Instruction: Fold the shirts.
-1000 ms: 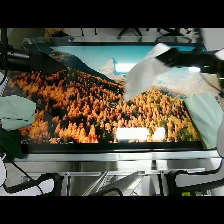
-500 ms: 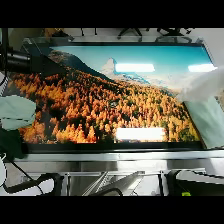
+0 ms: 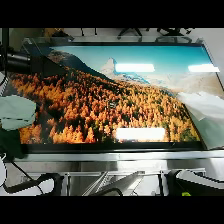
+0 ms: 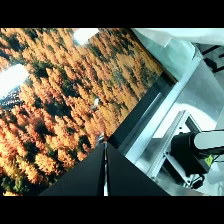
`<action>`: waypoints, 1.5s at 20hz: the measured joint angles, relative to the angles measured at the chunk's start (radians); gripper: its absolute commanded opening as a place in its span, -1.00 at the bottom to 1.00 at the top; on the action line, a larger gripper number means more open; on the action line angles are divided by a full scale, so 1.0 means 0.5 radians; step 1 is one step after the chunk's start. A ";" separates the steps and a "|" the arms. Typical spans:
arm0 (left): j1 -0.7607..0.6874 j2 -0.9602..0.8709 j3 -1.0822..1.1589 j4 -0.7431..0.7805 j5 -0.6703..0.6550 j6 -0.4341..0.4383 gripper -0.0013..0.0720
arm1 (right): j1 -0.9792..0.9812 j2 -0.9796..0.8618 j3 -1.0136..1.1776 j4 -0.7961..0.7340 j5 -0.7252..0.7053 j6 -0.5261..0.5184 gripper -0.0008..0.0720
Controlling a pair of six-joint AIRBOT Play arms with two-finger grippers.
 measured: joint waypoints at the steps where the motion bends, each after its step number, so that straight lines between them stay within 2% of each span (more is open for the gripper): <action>1: 0.000 0.000 0.000 0.000 -0.008 0.000 -0.93 | -0.002 0.003 -0.072 -0.046 -0.002 0.008 -0.11; 2: 0.000 0.000 0.000 0.001 -0.014 0.000 -0.93 | -0.003 0.005 -0.154 -0.094 -0.002 0.014 0.62; 3: 0.000 0.000 0.000 0.001 -0.019 0.000 -0.93 | -0.004 0.004 -0.220 -0.128 -0.009 0.019 0.69; 6: 0.000 0.000 0.000 0.003 -0.028 0.000 -0.93 | -0.004 -0.016 -0.339 -0.181 -0.039 0.021 0.69; 7: 0.000 0.000 0.000 0.003 -0.029 0.000 -0.93 | -0.003 -0.020 -0.355 -0.179 -0.056 0.021 0.46; 9: 0.000 0.000 0.000 0.004 -0.027 0.000 -0.93 | -0.002 -0.022 -0.372 -0.072 -0.131 -0.006 -0.53; 10: 0.000 0.000 0.000 0.004 -0.026 0.000 -0.93 | 0.001 -0.022 -0.375 0.031 -0.172 -0.047 -0.93; 14: -0.009 0.003 -0.009 0.005 -0.020 0.000 -0.93 | 0.140 -0.005 -0.392 0.501 -0.381 -0.218 -0.92; 17: -0.072 0.100 -0.201 0.005 0.003 -0.003 -0.93 | 0.476 0.111 -0.536 0.629 -0.571 -0.306 -0.92; 22: -0.367 0.638 -1.199 0.022 0.299 0.059 -0.93 | 1.368 0.649 -1.398 0.621 -0.859 -0.357 -0.92; 25: -0.584 1.012 -1.850 0.044 0.551 0.060 -0.93 | 1.832 0.980 -1.896 0.608 -1.099 -0.280 -0.92; 30: -0.740 1.398 -2.396 0.055 0.791 0.028 -0.93 | 2.114 1.164 -2.161 0.610 -1.259 -0.229 -0.92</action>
